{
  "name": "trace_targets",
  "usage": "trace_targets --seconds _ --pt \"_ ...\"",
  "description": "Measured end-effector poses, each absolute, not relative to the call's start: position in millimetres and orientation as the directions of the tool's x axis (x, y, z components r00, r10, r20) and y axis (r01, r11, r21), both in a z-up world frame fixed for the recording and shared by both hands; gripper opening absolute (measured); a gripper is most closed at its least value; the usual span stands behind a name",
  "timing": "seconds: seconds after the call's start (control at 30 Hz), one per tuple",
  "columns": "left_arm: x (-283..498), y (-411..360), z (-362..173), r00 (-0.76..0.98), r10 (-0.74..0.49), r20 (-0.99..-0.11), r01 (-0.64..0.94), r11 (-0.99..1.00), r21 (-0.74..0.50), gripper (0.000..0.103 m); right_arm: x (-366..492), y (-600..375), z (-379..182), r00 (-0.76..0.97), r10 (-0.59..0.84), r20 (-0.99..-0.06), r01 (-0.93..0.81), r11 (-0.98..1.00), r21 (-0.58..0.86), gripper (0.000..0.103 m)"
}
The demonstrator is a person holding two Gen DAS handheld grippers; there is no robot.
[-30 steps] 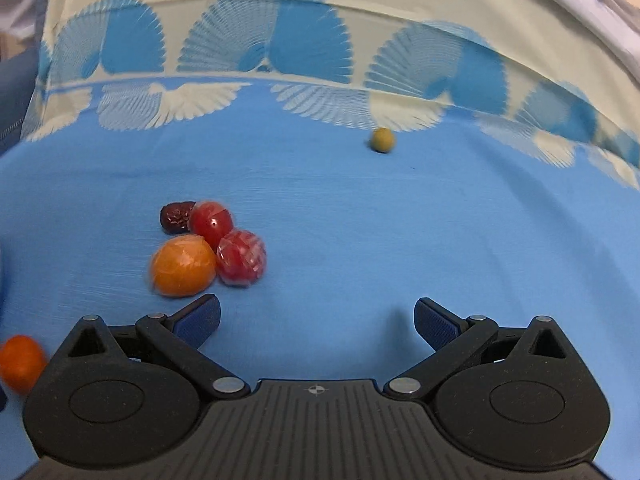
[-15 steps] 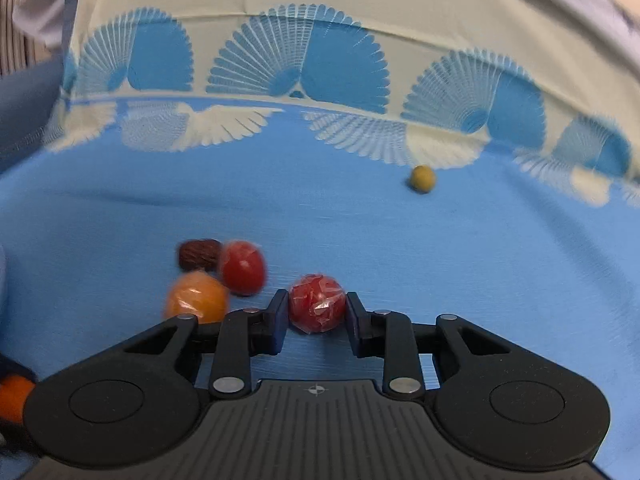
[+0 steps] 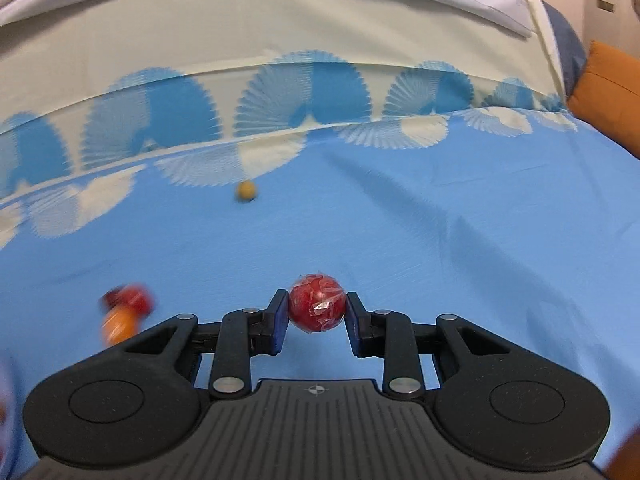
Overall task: Organize fruits
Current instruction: 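Carry the mandarin and wrapped red jujube to the blue plate and release them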
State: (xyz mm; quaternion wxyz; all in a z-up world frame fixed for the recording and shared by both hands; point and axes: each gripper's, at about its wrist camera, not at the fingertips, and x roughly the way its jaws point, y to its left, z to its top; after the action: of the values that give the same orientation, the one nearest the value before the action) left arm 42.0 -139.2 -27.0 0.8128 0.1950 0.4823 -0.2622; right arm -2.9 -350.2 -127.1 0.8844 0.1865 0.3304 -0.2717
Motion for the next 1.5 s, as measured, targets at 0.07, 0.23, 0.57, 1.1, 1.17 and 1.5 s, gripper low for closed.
trace_targets --seconds 0.07,0.23,0.57,1.1,1.17,1.5 --pt "27 -118 -16 0.422 -0.231 -0.876 0.585 0.808 0.069 0.038 -33 -340 -113 0.654 -0.312 -0.689 0.563 0.809 0.168 0.031" --pt "-11 -66 11 0.485 -0.209 -0.849 0.513 0.854 0.083 0.038 -86 -287 -73 0.715 -0.185 -0.675 0.425 0.881 0.209 0.031" --pt "-70 -2 33 0.556 -0.236 -0.797 0.441 0.897 0.042 0.038 -134 -183 -15 0.790 0.032 -0.612 0.148 0.959 0.240 0.031" --pt "-98 28 54 0.602 -0.280 -0.748 0.427 0.904 0.005 0.038 -174 -141 20 0.839 -0.002 -0.545 0.076 0.991 0.112 0.031" --pt "-98 28 54 0.603 -0.281 -0.746 0.427 0.904 0.005 0.038 -175 -140 21 0.840 -0.003 -0.542 0.070 0.992 0.103 0.031" --pt "-93 29 54 0.604 -0.273 -0.749 0.414 0.910 0.002 0.038 -173 -140 20 0.833 0.003 -0.553 0.063 0.993 0.100 0.031"
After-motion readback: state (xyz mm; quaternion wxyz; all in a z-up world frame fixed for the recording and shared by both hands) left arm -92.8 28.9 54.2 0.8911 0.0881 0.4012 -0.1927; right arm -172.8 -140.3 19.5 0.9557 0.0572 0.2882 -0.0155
